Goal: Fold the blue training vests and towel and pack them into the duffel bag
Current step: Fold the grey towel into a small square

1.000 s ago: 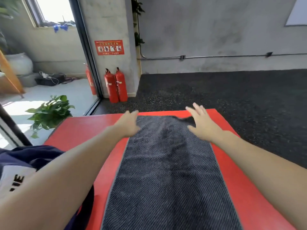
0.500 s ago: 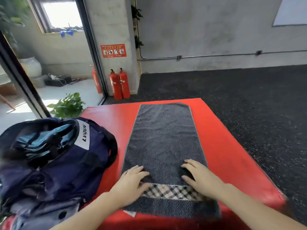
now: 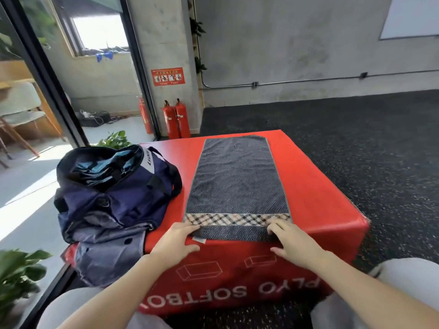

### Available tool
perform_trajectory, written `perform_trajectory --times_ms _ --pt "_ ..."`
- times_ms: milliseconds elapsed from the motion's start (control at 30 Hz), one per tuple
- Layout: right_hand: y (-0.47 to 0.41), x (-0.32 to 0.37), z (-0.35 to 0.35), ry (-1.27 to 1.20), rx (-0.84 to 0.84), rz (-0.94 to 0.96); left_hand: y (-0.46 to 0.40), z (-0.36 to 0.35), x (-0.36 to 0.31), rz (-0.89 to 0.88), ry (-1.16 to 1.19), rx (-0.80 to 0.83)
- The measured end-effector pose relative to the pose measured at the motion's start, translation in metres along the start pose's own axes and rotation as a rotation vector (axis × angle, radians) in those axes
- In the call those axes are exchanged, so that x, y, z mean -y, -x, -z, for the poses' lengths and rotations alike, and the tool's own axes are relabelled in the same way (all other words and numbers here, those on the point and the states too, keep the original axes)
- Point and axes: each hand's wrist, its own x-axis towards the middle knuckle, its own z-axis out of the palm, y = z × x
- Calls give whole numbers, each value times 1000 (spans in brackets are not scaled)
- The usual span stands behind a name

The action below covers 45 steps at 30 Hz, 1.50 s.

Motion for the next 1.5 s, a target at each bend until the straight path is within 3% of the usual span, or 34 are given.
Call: perform_trajectory --times_ms 167,367,500,633,767,933,1033,1200,1500 --pt "4 -6 4 -71 -86 -91 7 -2 -4 43 -55 -87" --pt "12 -10 23 -333 -147 -182 5 -5 -6 -17 -199 -185" --pt "22 -10 39 -357 -151 -213 8 -4 -18 -32 -249 -202" --pt "38 -14 57 -338 -151 -265 21 0 -28 -14 -81 -263" --pt "56 -12 84 -355 -254 -289 33 30 -42 10 147 -280" --pt "72 -1 130 -340 -424 -272 48 91 -82 -27 264 -499" --pt "74 0 157 -333 -506 -247 50 123 -104 -68 282 -640" --pt "58 -9 185 -333 -584 -252 34 143 -113 -126 299 -735" --pt "-50 -63 200 -331 -517 -277 -84 151 -84 -86 263 -710"
